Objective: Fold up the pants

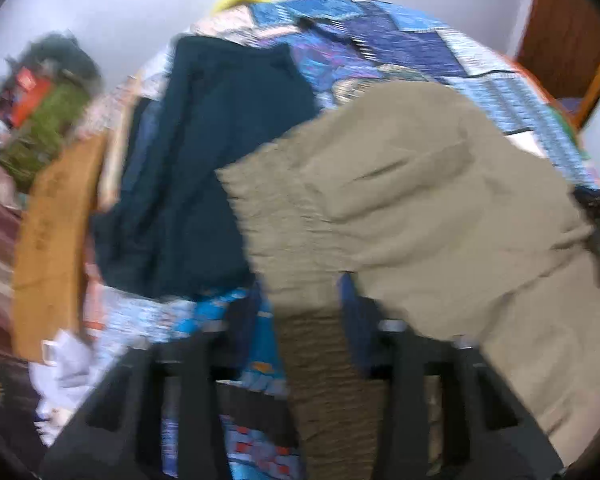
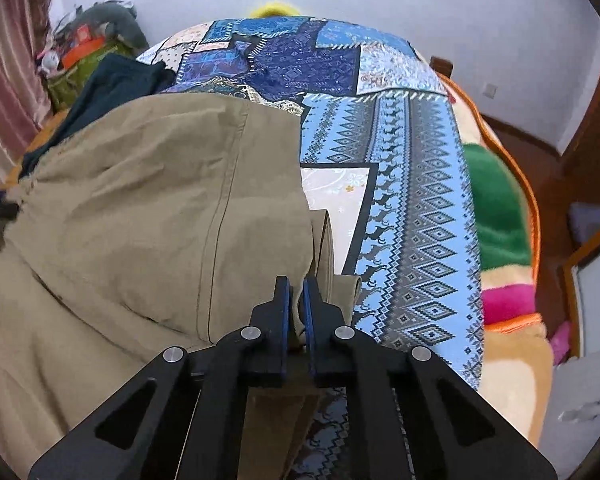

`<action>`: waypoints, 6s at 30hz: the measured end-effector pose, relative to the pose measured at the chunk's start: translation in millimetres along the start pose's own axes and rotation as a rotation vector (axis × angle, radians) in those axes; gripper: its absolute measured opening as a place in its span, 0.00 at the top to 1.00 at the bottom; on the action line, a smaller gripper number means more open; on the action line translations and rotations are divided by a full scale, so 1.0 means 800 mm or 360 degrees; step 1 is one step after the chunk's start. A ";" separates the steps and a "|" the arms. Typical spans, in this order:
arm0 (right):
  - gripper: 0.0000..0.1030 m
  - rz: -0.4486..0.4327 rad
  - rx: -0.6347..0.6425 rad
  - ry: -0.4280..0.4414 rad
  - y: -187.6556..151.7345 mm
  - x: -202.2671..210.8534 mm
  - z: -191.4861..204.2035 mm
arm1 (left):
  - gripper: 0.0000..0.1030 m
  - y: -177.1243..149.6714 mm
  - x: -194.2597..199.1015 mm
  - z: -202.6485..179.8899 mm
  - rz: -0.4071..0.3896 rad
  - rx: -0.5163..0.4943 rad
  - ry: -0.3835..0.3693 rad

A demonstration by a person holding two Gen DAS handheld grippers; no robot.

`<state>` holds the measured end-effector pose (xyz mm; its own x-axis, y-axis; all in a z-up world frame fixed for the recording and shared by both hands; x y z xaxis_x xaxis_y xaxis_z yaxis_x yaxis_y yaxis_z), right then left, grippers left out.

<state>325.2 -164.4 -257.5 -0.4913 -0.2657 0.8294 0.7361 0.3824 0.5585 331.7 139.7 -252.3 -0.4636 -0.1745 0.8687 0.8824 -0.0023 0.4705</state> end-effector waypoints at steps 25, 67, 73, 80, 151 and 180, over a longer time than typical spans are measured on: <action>0.93 0.0053 -0.0058 -0.0007 -0.012 0.005 -0.006 | 0.26 0.003 -0.027 -0.008 0.0158 0.0059 -0.0242; 0.56 -0.0076 -0.0203 0.0168 0.154 -0.078 -0.030 | 0.25 0.095 -0.088 0.060 0.0084 0.0339 -0.0246; 0.57 0.0072 -0.0274 0.0227 0.168 -0.146 -0.030 | 0.25 0.095 -0.113 0.053 0.0138 0.0352 -0.0310; 0.73 0.0090 -0.0242 0.0221 0.164 -0.168 -0.011 | 0.39 0.099 -0.122 0.052 0.0156 0.0405 -0.0414; 0.85 -0.0144 -0.0255 0.0089 -0.162 0.171 0.043 | 0.33 -0.159 0.191 -0.020 -0.0295 -0.0098 -0.0096; 0.45 -0.0179 0.0243 0.0311 -0.096 0.132 0.180 | 0.08 -0.103 0.165 -0.140 -0.0266 -0.0566 -0.0183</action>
<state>149.8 -94.4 -211.9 -0.4558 -0.4743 0.7532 0.5960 0.4658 0.6540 206.7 6.9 -193.5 -0.5912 -0.0317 0.8059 0.7574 -0.3653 0.5413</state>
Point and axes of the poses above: each gripper's, at about its wrist camera, not at the fingertips, and x roughly against the way its jaws point, z to its left, y to its top, the point moved 2 cm from there along -x, roughly the way its jaws point, and after that the axes turned 2 degrees about x, right-handed, at the moved point
